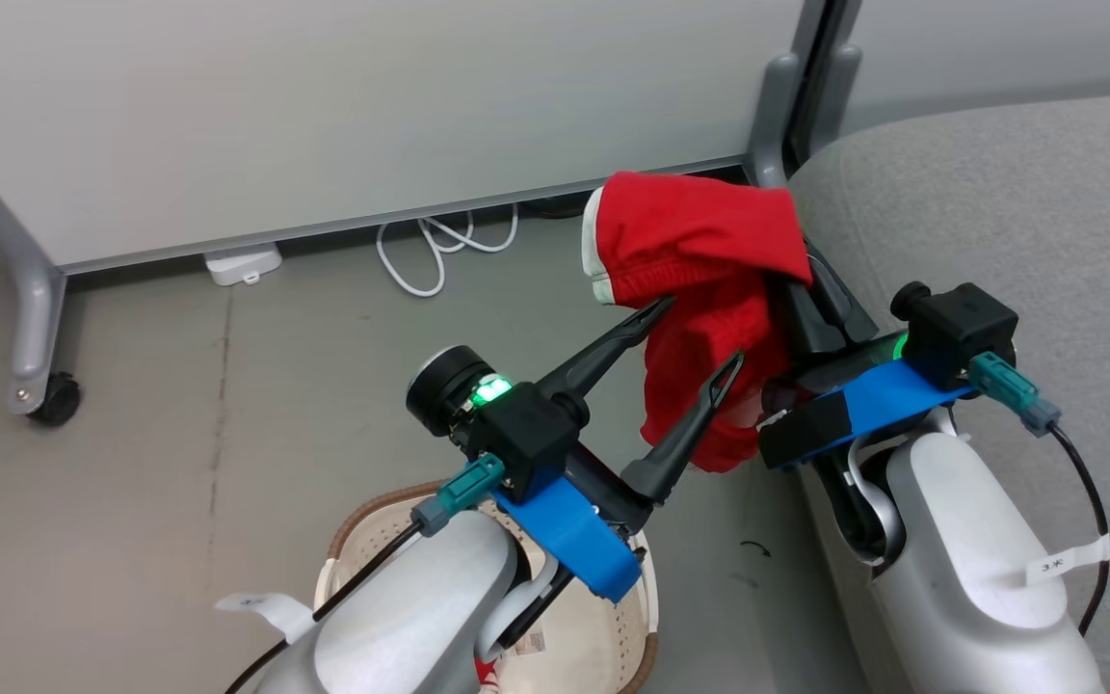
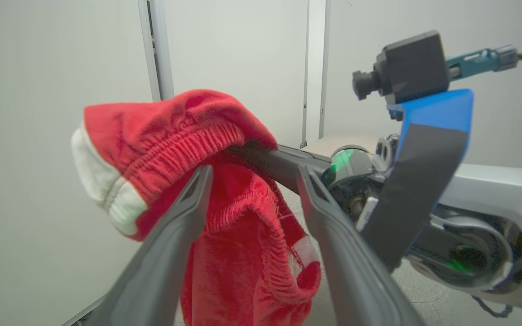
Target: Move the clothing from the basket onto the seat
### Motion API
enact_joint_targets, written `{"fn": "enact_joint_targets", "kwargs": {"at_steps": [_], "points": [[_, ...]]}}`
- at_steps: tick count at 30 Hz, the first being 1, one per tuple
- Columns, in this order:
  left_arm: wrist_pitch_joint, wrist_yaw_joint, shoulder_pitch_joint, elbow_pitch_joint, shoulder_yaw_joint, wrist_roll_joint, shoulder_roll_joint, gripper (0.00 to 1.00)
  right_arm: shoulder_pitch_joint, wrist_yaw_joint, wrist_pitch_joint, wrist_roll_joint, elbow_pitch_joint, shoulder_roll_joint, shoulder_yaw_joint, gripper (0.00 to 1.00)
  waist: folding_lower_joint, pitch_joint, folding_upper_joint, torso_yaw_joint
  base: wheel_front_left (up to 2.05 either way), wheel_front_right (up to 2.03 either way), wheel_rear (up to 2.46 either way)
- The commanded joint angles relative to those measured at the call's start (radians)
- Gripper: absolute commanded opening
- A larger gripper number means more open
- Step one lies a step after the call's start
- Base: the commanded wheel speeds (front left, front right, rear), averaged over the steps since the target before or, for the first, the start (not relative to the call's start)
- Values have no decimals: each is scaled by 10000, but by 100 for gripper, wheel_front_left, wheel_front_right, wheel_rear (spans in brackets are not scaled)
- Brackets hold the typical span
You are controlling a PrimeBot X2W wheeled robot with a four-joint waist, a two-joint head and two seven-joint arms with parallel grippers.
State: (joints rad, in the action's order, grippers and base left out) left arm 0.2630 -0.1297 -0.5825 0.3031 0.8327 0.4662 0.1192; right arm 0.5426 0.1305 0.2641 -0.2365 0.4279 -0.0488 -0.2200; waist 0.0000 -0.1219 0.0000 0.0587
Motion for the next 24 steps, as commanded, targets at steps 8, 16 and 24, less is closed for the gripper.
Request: {"fn": "enact_joint_targets", "kwargs": {"at_steps": [8,16,24], "points": [[26,24,631,-194,-326,-286,527,100,-378,5,8,386,-363,-26,662,0,0,-266,0,1105,0,0,0],[27,57,864,-271,-510,-437,769,100,-766,5,8,676,-919,-25,1261,0,0,-479,0,1913,0,0,0],[27,48,816,-221,-543,-543,890,100,-1058,5,6,577,-1541,-23,1731,0,0,-800,0,2771,0,0,0]]}}
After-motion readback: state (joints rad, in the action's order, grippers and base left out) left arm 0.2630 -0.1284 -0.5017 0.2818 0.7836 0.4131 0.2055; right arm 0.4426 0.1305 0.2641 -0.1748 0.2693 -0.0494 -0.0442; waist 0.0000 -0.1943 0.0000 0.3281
